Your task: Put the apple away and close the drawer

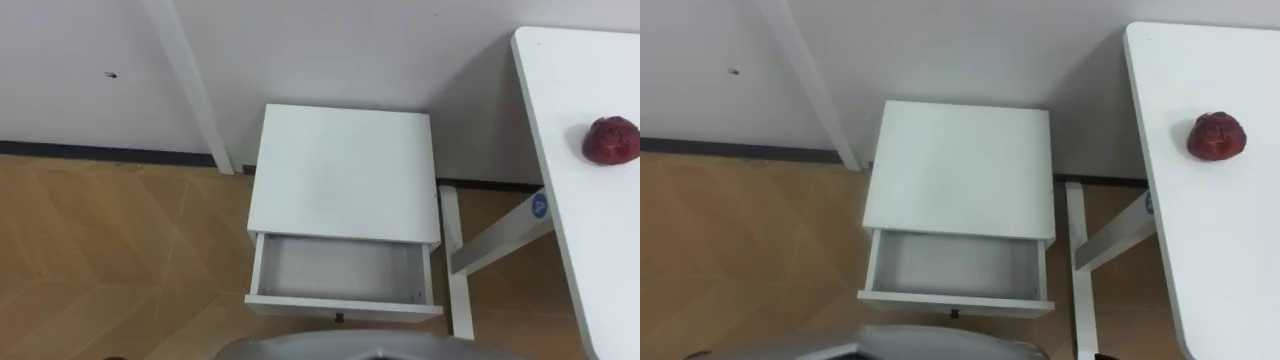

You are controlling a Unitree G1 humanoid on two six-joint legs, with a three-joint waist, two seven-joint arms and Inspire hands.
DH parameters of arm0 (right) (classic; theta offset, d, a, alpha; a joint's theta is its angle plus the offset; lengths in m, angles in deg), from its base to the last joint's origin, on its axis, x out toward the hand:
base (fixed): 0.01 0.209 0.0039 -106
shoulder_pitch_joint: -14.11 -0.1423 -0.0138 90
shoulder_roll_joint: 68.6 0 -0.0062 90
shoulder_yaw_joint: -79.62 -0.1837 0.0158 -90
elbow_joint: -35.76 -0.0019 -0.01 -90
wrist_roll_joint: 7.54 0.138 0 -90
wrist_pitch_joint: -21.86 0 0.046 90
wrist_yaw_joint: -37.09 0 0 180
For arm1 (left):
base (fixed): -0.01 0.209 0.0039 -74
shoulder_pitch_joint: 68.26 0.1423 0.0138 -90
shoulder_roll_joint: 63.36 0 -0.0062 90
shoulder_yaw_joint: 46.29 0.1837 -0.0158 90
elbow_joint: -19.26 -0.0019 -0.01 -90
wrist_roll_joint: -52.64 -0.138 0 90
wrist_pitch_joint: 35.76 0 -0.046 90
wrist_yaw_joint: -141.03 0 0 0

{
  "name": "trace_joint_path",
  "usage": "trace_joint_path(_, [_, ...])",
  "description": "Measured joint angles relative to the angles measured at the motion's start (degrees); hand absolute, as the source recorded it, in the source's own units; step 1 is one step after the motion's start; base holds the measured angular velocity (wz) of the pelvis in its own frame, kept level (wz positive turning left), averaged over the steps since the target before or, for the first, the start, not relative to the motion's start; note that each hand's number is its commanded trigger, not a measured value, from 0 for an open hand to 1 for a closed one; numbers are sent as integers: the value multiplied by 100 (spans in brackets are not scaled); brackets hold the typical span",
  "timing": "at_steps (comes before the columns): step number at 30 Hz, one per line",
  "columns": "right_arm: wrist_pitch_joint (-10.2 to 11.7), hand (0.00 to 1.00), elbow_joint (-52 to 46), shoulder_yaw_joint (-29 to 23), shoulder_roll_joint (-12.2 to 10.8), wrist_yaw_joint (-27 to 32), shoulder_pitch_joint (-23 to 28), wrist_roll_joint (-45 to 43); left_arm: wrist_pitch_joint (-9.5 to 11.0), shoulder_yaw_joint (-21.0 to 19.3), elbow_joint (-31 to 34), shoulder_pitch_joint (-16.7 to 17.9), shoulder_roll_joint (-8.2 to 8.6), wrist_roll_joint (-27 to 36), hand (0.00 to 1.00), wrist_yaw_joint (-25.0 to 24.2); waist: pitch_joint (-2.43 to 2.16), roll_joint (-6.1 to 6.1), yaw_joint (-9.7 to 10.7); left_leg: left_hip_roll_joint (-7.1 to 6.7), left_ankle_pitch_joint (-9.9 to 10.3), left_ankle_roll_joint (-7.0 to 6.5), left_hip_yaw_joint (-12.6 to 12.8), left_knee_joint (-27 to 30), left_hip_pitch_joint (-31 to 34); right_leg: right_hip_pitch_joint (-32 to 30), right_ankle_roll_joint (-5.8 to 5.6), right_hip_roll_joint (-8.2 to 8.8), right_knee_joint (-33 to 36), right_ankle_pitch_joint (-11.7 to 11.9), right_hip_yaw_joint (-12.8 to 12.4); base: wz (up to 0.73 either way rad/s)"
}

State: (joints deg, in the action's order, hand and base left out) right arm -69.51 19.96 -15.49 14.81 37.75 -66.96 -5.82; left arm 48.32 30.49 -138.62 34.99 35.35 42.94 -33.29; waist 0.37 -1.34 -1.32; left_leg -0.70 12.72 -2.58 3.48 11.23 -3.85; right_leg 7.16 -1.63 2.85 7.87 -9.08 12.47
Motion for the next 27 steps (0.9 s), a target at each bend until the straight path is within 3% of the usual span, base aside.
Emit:
trace_joint_path(6, [5,0,-15,-120,-1,78,-108,198,3,-1,52,-39,0,-1,0,-1,1,1,10,5,1,-1,62,-2,0,-35,0,-4,2,0,-105,-6])
trace_joint_path(7, [6,0,0,-151,-20,139,-110,384,6,-2,53,-55,-3,1,0,7,-14,36,26,5,0,-1,63,-1,1,-33,0,-4,3,1,-107,0])
trace_joint_path(12, [5,0,17,-477,-89,409,-95,1673,9,-19,29,-42,-2,8,0,111,0,47,101,8,1,-1,110,-64,-78,-10,0,-10,10,1,-144,-5])
trace_joint_path(15, [0,0,18,-1090,-87,569,-18,2721,17,-224,47,-17,-12,4,0,130,0,74,181,7,-1,-4,132,-125,-160,41,0,-12,8,0,-173,-3])
trace_joint_path(18, [4,0,-7,-1924,-80,711,6,3735,49,-523,45,101,-26,22,0,167,-6,67,420,8,-1,-4,170,-187,-286,114,-17,-18,7,-15,-226,-7])
trace_joint_path(20, [7,0,-80,-2714,-75,910,-51,4867,155,-776,49,164,-32,37,0,167,-7,57,490,25,-1,-4,305,-195,-314,67,-17,-34,8,-17,-336,-29])
trace_joint_path(23, [100,0,-348,-3357,-34,1258,-36,6162,229,-1058,62,200,-81,170,0,167,-26,22,621,32,1,-4,401,-214,-335,-5,-16,-45,82,-18,-451,-20])
trace_joint_path(27, [274,0,-581,-3715,12,1619,-18,7111,262,-1146,80,197,-175,180,0,170,-57,-48,650,39,3,-7,503,-256,-337,-45,-16,-51,97,-18,-549,-16])
